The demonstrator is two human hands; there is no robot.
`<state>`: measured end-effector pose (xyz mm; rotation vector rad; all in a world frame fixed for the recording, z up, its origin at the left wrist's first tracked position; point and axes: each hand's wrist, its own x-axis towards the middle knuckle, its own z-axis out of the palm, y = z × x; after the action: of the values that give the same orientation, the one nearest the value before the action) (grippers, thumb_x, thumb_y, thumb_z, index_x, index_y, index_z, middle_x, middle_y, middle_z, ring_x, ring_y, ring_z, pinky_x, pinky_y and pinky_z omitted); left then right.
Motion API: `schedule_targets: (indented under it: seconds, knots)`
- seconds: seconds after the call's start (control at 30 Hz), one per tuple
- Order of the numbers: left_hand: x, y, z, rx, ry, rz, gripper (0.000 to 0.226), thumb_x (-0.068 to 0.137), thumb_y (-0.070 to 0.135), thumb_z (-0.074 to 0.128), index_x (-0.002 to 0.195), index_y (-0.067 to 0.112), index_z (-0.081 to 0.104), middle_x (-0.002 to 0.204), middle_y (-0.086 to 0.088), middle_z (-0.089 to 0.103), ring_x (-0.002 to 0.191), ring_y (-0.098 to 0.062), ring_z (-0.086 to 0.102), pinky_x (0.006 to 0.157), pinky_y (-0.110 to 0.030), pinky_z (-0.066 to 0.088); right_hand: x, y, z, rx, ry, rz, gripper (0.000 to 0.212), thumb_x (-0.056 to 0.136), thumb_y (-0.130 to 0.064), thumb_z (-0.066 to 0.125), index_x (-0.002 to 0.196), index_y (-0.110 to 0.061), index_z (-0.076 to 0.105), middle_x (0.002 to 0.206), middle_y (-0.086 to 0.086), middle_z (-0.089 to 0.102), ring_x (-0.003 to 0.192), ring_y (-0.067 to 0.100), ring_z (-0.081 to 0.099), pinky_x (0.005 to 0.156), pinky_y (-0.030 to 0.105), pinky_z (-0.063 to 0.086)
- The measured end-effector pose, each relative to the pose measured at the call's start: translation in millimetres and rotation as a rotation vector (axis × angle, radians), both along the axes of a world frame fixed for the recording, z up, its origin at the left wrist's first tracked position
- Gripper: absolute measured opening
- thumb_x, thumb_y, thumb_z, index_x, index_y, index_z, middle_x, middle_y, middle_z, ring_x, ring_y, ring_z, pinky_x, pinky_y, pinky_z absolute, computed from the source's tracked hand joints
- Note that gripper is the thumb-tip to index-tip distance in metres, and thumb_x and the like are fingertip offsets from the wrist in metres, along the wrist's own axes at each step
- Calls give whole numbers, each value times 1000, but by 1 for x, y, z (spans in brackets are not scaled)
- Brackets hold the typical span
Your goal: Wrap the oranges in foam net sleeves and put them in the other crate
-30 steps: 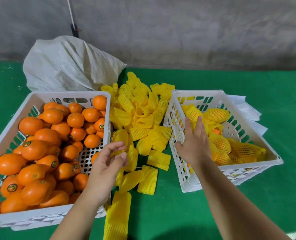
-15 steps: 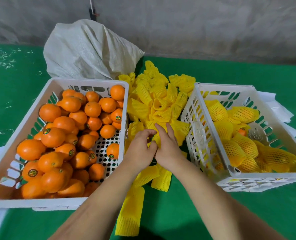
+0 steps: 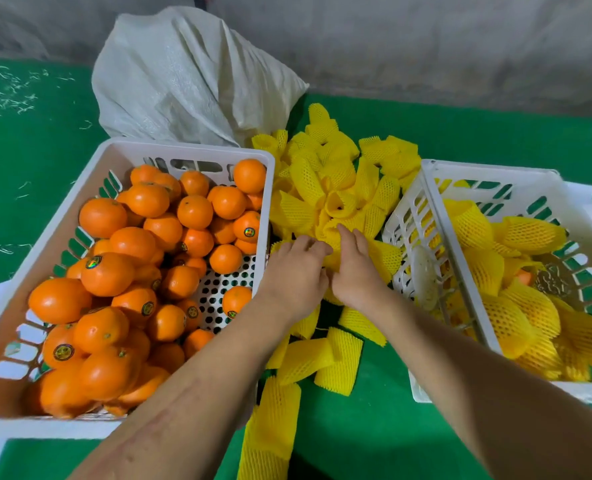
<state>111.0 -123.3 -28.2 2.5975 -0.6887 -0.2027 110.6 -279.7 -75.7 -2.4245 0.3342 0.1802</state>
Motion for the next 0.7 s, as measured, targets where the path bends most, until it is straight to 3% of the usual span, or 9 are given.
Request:
schedule_targets:
  seconds: [0.07,0.13,0.23,0.33,0.43,0.57,0.7]
  knots:
    - [-1,3,6,-87,-71,-55,37,103,22,57,139,21,62,136,-4,60,122,-30,56,100,-45,45,25,-6,-1,-45,6,-35,106,93,-14,69,159,-45,-7,169,-4,-17,155,40,4,119,52,26]
    - [-8,9,7,-162,-195,-73,29,98,18,62,126,20,71,126,0,68,116,-27,62,98,-45,45,54,-11,2,-107,30,-56,121,88,-27,79,152,-55,-21,165,-7,-30,155,41,-8,120,58,20]
    - [-11,18,4,-427,-261,168,23,94,17,67,116,17,74,119,2,70,111,-22,64,95,-46,47,98,-11,9,-203,98,-36,146,66,-63,89,140,-59,-38,157,-2,-48,149,46,-28,120,65,8]
    - [-10,22,5,-688,-128,402,25,98,23,60,121,20,69,120,9,65,116,-13,58,100,-43,48,140,9,15,-304,128,45,153,58,-72,87,144,-53,-39,153,10,-52,143,49,-37,123,63,-3]
    - [-6,17,9,-779,-67,403,19,99,24,59,116,29,67,114,20,63,112,-7,60,95,-44,51,176,32,14,-442,236,113,152,58,-75,84,147,-50,-36,153,14,-50,144,51,-35,122,65,-2]
    - [-2,17,9,-868,-52,439,18,101,22,59,105,37,67,105,22,63,98,-10,63,77,-26,45,203,31,-20,-461,538,100,137,64,-83,74,156,-46,-21,159,14,-43,150,53,-19,122,66,12]
    - [-2,13,6,-896,-47,418,14,100,27,57,101,37,67,102,21,63,94,-8,61,77,-39,48,219,26,-57,-477,534,133,106,85,-77,59,164,-31,4,171,15,-7,155,48,-3,125,57,15]
